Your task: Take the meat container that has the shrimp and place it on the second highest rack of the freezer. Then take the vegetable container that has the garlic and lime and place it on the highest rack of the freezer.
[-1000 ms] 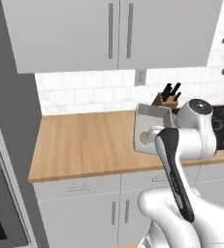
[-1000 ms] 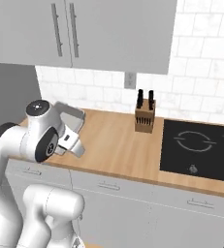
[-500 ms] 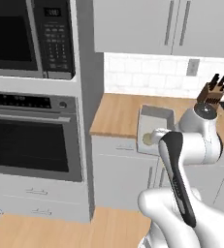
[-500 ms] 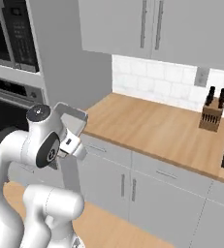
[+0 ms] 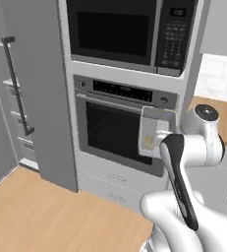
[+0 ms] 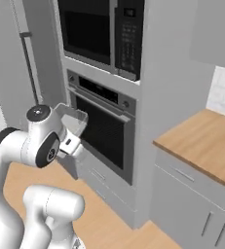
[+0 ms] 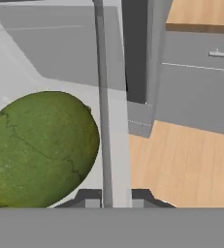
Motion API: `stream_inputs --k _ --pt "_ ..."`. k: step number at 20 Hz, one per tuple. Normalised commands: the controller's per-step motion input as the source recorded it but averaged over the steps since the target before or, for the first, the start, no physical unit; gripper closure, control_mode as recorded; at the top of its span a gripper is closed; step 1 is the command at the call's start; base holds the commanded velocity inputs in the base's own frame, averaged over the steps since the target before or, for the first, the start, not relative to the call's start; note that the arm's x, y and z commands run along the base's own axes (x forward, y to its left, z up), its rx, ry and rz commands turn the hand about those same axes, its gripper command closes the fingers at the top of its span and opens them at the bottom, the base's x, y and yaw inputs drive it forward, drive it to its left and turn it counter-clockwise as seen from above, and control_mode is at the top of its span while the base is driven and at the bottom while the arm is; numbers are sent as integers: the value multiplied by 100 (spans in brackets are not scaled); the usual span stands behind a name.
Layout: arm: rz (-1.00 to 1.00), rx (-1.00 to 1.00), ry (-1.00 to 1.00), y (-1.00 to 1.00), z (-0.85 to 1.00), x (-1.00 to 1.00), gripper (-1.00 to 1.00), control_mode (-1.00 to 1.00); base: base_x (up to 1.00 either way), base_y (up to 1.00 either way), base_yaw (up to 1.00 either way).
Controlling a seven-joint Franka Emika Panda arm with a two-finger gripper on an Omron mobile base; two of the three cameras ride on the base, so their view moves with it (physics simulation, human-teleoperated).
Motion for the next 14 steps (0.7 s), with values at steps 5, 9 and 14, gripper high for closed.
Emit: stream_inputs --k 5,9,14 --pt "0 0 0 0 0 0 100 100 25 100 29" --pt "0 0 0 0 0 0 100 100 61 100 8" --pt "0 0 0 0 0 0 100 100 69 100 0"
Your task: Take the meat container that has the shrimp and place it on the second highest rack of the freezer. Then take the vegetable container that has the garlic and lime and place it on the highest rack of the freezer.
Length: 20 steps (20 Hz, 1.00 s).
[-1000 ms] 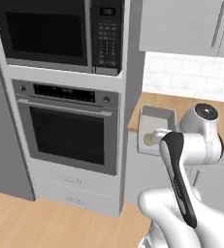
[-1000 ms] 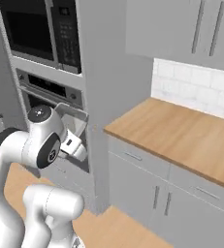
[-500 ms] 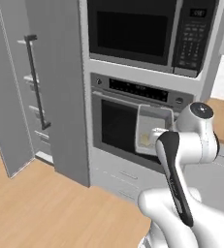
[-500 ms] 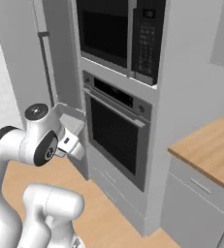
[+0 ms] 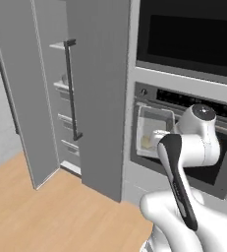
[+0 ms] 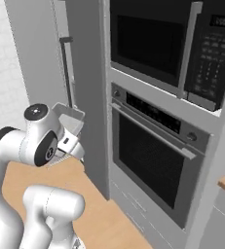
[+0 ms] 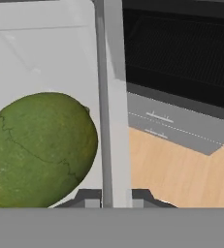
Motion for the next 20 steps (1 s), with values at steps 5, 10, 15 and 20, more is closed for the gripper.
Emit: stream_inputs --k 5,10,15,20 --pt "0 0 0 0 0 0 100 100 75 100 0" --pt "0 0 0 0 0 0 100 100 76 100 -5" --pt "0 0 0 0 0 0 100 100 66 99 -16" --pt "0 0 0 0 0 0 100 100 71 67 -27"
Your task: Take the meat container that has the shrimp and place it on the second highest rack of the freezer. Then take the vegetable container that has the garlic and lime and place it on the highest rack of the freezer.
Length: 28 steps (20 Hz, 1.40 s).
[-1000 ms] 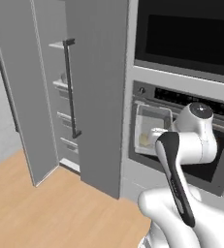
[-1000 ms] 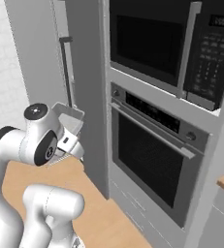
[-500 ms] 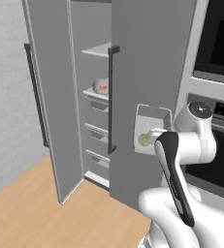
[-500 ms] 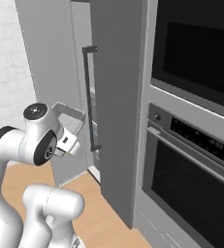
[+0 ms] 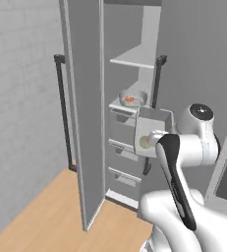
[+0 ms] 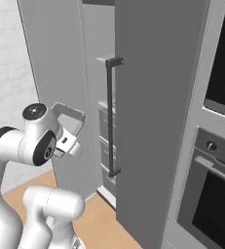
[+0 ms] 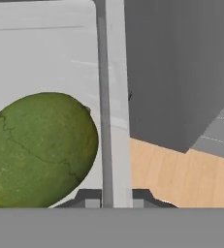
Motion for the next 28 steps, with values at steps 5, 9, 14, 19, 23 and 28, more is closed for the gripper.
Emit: stream_inputs --k 5,9,14,19,23,28 --pt "0 0 0 0 0 0 100 100 70 15 -24" --pt "0 0 0 0 0 0 100 100 63 0 -24" --pt "0 0 0 0 0 0 100 100 58 32 -21" --pt "0 0 0 0 0 0 100 100 57 25 -23" --pt "0 0 0 0 0 0 100 100 61 15 -25" --pt "0 0 0 0 0 0 100 100 64 11 -18"
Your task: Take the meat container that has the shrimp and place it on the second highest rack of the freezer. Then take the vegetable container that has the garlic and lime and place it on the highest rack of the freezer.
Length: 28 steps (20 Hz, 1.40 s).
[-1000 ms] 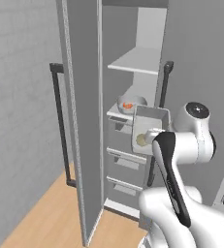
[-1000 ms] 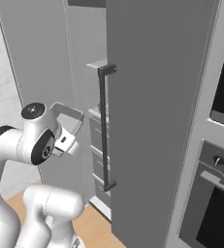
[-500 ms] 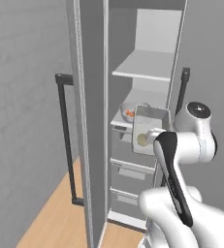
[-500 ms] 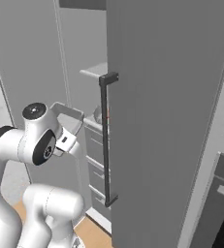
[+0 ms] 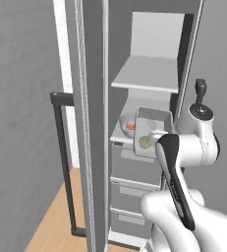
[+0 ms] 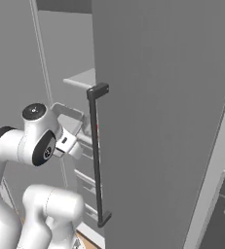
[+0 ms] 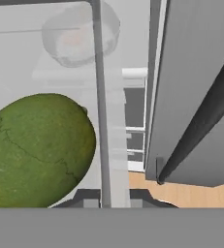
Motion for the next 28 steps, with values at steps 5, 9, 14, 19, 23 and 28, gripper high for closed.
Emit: stream_inputs --k 5,9,14,19,23,28 --pt "-3 0 0 0 16 2 100 -100 36 23 -10" --pt "-13 0 0 -1 92 35 100 -100 0 0 0" --pt "-13 -1 0 -1 59 66 100 -100 0 0 0" --pt "-17 -3 6 7 42 90 100 -100 0 0 0" --pt "-11 0 11 -14 53 100 100 -100 0 0 0" --pt "-7 0 8 -13 54 100 100 -100 0 0 0"
